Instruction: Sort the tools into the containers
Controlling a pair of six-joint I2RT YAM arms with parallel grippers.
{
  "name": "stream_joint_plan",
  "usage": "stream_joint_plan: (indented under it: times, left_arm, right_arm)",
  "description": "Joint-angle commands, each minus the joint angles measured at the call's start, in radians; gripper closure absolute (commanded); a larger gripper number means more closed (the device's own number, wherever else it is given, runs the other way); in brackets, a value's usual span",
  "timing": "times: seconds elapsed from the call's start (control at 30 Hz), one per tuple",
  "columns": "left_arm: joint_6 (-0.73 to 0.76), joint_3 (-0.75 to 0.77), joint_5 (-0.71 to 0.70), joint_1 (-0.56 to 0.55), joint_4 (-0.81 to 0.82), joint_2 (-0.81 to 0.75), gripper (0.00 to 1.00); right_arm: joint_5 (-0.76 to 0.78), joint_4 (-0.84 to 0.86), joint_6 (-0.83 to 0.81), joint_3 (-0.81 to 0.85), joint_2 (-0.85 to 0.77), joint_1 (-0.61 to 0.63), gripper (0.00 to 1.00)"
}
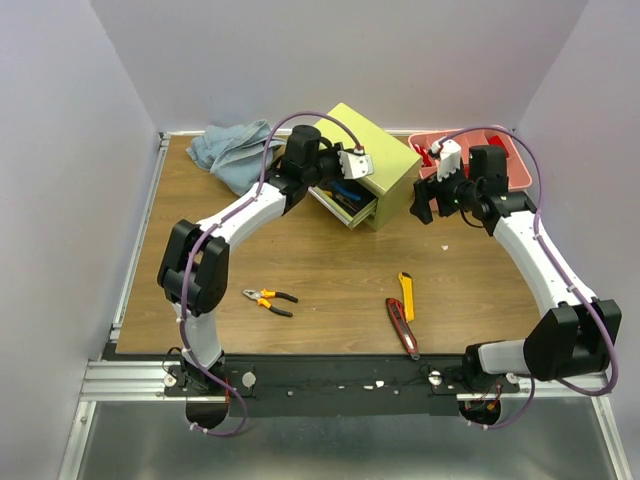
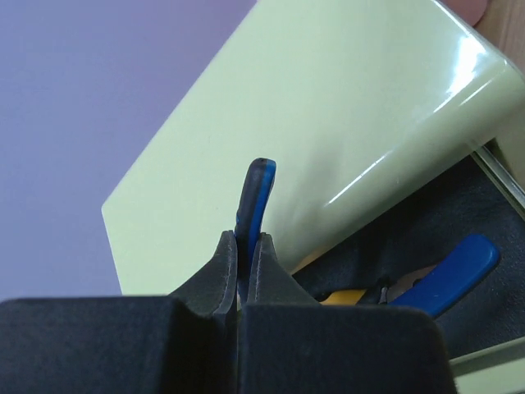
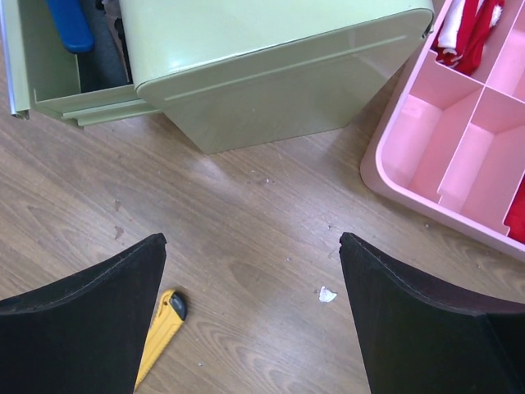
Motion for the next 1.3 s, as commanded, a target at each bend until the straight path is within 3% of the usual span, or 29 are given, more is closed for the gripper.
stream_joint_plan:
  times: [0.0,0.23,0.33,0.4,0.43,0.53,0.63,0.93,1.0,1.13,1.2,1.27]
  left_arm:
    - [0.033,-0.050,0.033,-0.004,0.101,0.004,1.00]
    - [0.085,-0.194,0.151,0.005,0.069,-0.075,1.00]
    - [0.172,-0.171,0.194,0.005,-0.049,-0.057,0.98]
    - [0.200,-0.110,0.219,0.005,-0.173,-0.015,0.87]
    - [0.210,-0.087,0.222,0.005,-0.201,-0.001,0.74]
    - [0.220,-0.032,0.237,0.005,-0.233,0.031,0.57]
    - [0.246,-0.006,0.245,0.005,-0.232,0.030,0.47]
    - [0.225,0.080,0.267,0.007,-0.286,-0.055,0.36]
    - [0.229,0.109,0.262,0.002,-0.305,-0.041,0.37]
    - [0.218,0.290,0.265,0.002,-0.495,0.104,0.58]
    - [0.224,0.365,0.265,0.002,-0.592,0.149,0.61]
    - [0.218,0.349,0.268,0.004,-0.586,0.160,0.61]
  right_arm:
    - [0.028,0.017,-0.023,-0.009,-0.016,-0.008,0.06]
    - [0.033,0.018,-0.024,-0.018,-0.015,-0.014,0.06]
    - [0.030,0.018,-0.024,-0.015,-0.005,-0.012,0.06]
    - [0.028,0.017,-0.024,-0.006,0.005,-0.014,0.06]
    - [0.027,0.015,-0.021,0.000,0.010,-0.012,0.06]
    - [0.025,0.012,-0.023,0.022,0.022,-0.012,0.06]
    - [0.028,0.012,-0.023,0.026,0.025,-0.014,0.06]
    - [0.024,0.018,-0.023,-0.007,0.001,-0.012,0.05]
    - [0.021,0.018,-0.021,-0.017,-0.001,-0.014,0.05]
    - [0.013,0.017,-0.018,-0.004,0.005,-0.014,0.05]
    - [0.017,0.014,-0.020,0.002,0.002,-0.012,0.05]
    - [0.024,0.015,-0.026,-0.001,-0.002,-0.016,0.05]
